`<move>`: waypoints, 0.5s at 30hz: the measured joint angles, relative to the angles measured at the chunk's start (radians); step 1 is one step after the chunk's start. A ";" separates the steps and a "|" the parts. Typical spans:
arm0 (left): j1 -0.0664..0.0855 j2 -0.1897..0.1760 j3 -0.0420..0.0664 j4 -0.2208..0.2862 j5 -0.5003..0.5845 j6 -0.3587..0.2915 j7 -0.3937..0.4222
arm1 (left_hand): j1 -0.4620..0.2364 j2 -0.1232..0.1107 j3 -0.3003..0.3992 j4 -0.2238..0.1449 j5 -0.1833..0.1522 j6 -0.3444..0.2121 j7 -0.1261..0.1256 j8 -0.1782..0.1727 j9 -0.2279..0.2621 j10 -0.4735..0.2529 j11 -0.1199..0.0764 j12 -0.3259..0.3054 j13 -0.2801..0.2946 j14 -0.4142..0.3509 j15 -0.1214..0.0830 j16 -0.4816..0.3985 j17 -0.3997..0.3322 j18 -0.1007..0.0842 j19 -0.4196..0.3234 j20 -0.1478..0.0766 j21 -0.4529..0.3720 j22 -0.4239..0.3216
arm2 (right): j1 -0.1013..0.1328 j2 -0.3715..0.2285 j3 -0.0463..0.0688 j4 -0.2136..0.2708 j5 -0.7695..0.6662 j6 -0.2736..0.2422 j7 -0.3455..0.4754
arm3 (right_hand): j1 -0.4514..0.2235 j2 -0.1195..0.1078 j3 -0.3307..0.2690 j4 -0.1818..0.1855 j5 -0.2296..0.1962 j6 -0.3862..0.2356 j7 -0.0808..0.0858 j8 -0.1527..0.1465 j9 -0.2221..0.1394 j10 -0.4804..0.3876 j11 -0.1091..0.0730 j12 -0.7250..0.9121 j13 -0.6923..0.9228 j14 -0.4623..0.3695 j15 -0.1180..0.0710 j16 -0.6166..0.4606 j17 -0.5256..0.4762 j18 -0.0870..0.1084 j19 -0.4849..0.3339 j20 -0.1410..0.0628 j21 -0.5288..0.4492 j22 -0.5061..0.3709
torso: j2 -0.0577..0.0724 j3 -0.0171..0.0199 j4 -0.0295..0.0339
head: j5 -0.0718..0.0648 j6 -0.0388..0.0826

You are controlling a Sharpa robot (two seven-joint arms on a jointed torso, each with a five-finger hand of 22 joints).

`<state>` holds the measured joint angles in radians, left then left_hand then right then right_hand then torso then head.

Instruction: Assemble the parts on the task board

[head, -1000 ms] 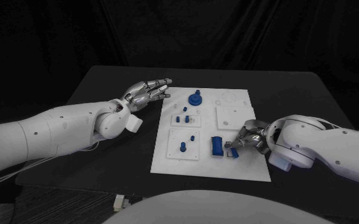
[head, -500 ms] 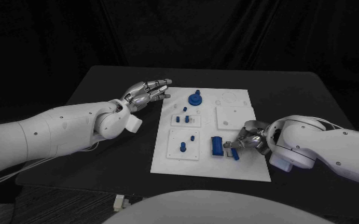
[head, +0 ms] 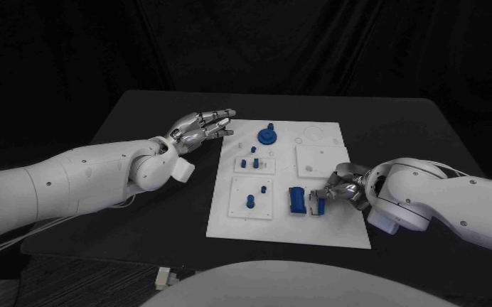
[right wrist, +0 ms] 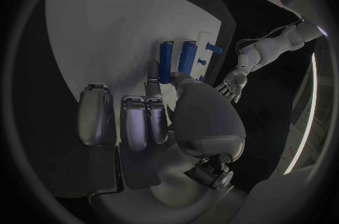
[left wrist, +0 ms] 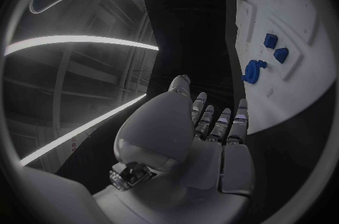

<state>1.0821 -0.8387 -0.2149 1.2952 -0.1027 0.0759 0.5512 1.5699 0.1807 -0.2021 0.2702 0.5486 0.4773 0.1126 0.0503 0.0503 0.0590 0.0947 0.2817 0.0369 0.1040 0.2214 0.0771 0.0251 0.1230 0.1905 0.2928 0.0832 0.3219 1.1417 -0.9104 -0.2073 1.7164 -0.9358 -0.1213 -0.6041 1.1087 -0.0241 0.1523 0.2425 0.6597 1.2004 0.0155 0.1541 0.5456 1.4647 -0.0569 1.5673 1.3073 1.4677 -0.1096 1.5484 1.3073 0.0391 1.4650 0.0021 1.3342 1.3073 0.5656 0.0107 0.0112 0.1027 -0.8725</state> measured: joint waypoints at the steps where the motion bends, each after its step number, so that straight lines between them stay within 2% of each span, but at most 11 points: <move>1: 0.000 0.000 0.000 0.000 0.000 0.000 0.000 | 0.000 0.000 0.000 0.000 0.003 0.000 0.000 0.000 0.000 0.000 0.000 0.000 0.000 0.000 0.000 0.000 0.000 -0.002 0.000 0.000 0.000 -0.001 | 0.000 0.000 0.000 0.000 0.001 -0.002 0.000 | 0.002 -0.002 0.005 -0.005 0.007 0.000 0.000 0.000 0.000 0.000 0.000 0.000 0.000 0.000 0.000 0.000 0.000 0.000 0.000 0.000 0.000 0.000 | 0.000 0.0000 0.0001 | 0.000 0.000; 2: 0.000 0.000 0.000 0.000 0.000 0.001 0.000 | 0.000 0.000 0.000 0.000 0.003 0.000 0.000 0.000 0.000 0.000 0.000 0.000 0.000 0.000 0.000 0.000 0.000 -0.016 0.000 0.000 0.000 -0.001 | 0.000 0.000 0.000 0.000 0.002 -0.005 0.000 | 0.007 -0.006 0.010 -0.010 0.014 0.000 0.000 0.001 0.001 0.000 0.000 0.000 0.000 0.000 0.000 0.000 0.000 0.000 0.000 0.000 0.000 0.000 | 0.000 0.0001 0.0000 | -0.001 0.000; 5: -0.001 0.001 0.000 0.000 0.000 0.002 -0.001 | 0.001 0.000 0.000 0.000 0.003 0.000 0.000 0.000 0.000 0.000 0.000 0.000 0.000 0.000 0.000 0.000 0.000 -0.016 0.000 0.000 0.000 -0.001 | 0.000 0.000 0.000 0.002 0.005 -0.011 0.000 | 0.021 -0.021 0.033 -0.033 0.043 -0.004 -0.004 0.006 0.005 0.000 0.000 0.000 0.000 -0.003 -0.003 0.000 0.000 0.000 0.000 0.000 -0.005 0.000 | 0.000 0.0001 0.0000 | -0.001 0.000; 7: -0.001 0.001 0.000 0.000 0.000 0.002 -0.001 | 0.008 0.000 0.000 0.000 0.003 0.000 0.000 0.000 0.000 0.000 0.000 0.000 0.000 0.000 0.000 0.000 0.000 -0.016 0.000 0.000 0.000 -0.001 | 0.000 0.000 0.000 0.003 0.007 -0.014 0.000 | 0.022 -0.022 0.039 -0.039 0.048 -0.004 -0.004 0.006 0.007 0.000 0.000 0.000 0.000 -0.003 -0.003 0.000 0.000 0.000 0.000 0.000 -0.005 0.000 | 0.000 0.0001 0.0000 | -0.002 0.000; 13: -0.001 0.001 0.000 -0.001 0.000 0.004 -0.003 | 0.008 0.000 0.003 -0.003 0.007 0.000 0.000 0.000 0.000 0.000 0.000 0.000 0.000 0.000 0.000 0.000 0.000 -0.016 0.000 0.000 0.000 -0.001 | 0.000 -0.001 0.000 0.005 0.011 -0.018 0.001 | 0.025 -0.026 0.043 -0.043 0.040 -0.004 -0.004 0.012 0.010 0.000 0.000 0.000 0.000 -0.003 -0.003 0.000 0.000 0.000 0.000 0.000 -0.005 0.000 | 0.000 0.0001 0.0000 | -0.002 0.000; 15: -0.002 0.002 0.000 -0.001 0.000 0.004 -0.003 | 0.008 0.000 0.003 -0.003 0.007 0.000 0.000 0.000 0.000 0.000 0.000 0.000 0.000 0.000 0.000 0.000 0.000 -0.016 0.000 0.000 0.000 -0.001 | 0.000 -0.001 0.000 0.006 0.011 -0.018 0.001 | 0.017 -0.034 0.043 -0.043 0.034 -0.004 -0.004 0.012 0.012 0.000 0.000 0.000 0.000 -0.003 -0.003 0.000 0.000 0.000 0.000 0.000 -0.005 0.000 | 0.000 0.0001 0.0000 | -0.001 0.000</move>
<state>1.0805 -0.8371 -0.2149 1.2942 -0.1027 0.0799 0.5479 1.5776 0.1807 -0.1994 0.2674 0.5555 0.4773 0.1126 0.0503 0.0502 0.0590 0.0947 0.2817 0.0368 0.1040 0.2214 0.0771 0.0251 0.1071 0.1905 0.2928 0.0831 0.3208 1.1416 -0.9111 -0.2073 1.7224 -0.9243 -0.1392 -0.6034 1.1259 -0.0582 0.1950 0.1999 0.6933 1.1964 0.0115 0.1664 0.5575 1.4648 -0.0570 1.5673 1.3077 1.4648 -0.1125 1.5484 1.3073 0.0392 1.4650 0.0021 1.3293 1.3073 0.5654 0.0108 0.0112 0.1014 -0.8725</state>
